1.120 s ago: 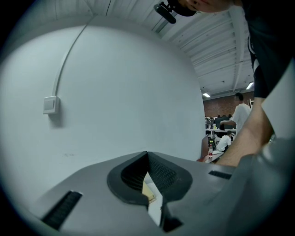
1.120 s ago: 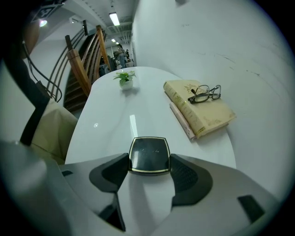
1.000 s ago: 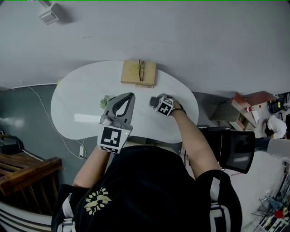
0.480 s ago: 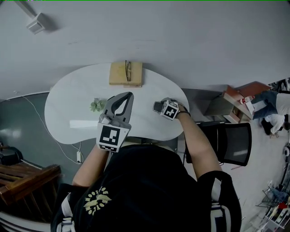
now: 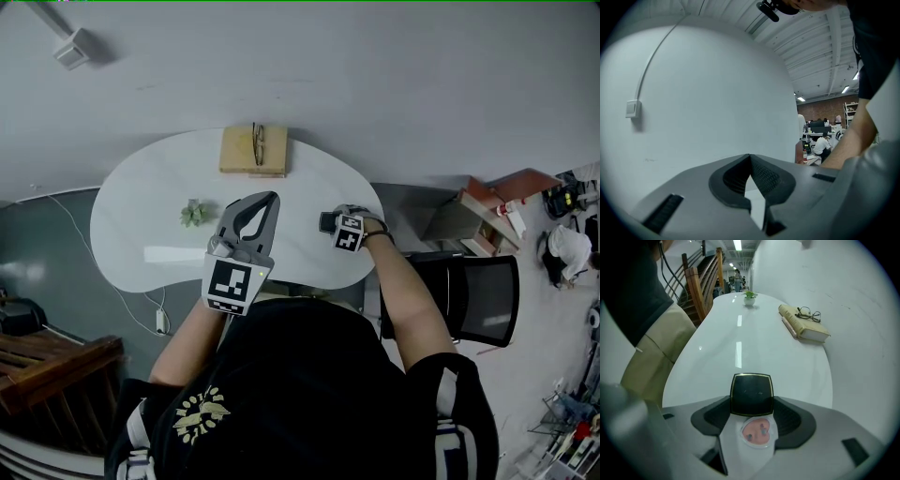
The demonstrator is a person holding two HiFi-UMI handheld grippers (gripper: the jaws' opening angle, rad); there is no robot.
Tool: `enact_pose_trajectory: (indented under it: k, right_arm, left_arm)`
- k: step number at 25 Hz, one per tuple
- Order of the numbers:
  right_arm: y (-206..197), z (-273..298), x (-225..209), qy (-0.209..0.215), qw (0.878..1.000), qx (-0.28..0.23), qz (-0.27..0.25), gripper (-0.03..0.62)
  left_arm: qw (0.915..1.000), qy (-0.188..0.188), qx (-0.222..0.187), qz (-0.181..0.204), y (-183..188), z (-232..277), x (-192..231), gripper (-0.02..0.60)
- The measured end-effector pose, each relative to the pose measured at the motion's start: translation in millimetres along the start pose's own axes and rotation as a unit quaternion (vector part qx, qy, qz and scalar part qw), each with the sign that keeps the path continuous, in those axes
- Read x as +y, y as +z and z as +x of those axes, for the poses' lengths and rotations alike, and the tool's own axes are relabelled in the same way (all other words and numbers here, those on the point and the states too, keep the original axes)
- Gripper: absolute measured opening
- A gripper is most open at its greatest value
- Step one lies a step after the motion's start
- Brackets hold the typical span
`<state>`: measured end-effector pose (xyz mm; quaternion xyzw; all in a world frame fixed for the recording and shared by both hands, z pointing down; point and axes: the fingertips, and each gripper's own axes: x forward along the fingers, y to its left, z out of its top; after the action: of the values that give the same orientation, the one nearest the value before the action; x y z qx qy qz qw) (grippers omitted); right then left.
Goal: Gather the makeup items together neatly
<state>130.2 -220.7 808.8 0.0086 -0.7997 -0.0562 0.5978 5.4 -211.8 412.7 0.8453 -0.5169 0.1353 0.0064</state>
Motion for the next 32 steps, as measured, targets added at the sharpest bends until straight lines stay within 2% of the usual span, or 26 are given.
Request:
enact_pose_trajectory:
  k: [4,7,9,11,13,14,16,20,32]
  right_arm:
    - [-1,-2,-1,0.0,0.999,-0.024,0.032,0.302]
    - [1,-15,-11,0.008,0.992,-0.075,0.097,0.304]
    - [-6,-24,-29,0.006,0.978,-0.115,0.175,0.302]
    - [-18,-36,-52,-0.008,0.958,-0.145,0.247,0.302]
    - [-27,-45,-68,-0.029,0.944,-0.156,0.29,0.302]
    - [-30,-47,-72,-0.039,0.941,-0.156,0.299,0.302]
    - [-30,-46,-75,-0.051,0.94,-0.152,0.302,0.302]
    - [-14,-36,-68,-0.045,0.943,-0.148,0.293,0.302]
    - [91,-2,-74,-0.02,0.957,-0.153,0.247,0.302]
  left_arm:
    - [1.0,0.008,0.003,-0.001,0,-1,-8,0.012]
    - [0.9999,0.014,0.004,-0.004,0,-4,-13,0.012]
    - [0.9998,0.018,0.006,-0.005,-1,-6,-15,0.012]
    - [0.9997,0.021,0.008,-0.005,-2,-9,-16,0.012]
    - [0.9997,0.022,0.012,-0.003,-3,-12,-16,0.012]
    - [0.9997,0.022,0.012,-0.003,-4,-13,-16,0.012]
    - [0.9997,0.023,0.012,-0.002,-5,-14,-12,0.012]
    - [0.9997,0.022,0.012,-0.001,-7,-17,-3,0.012]
    - [0.9991,0.037,0.02,-0.013,-27,-42,57,0.012]
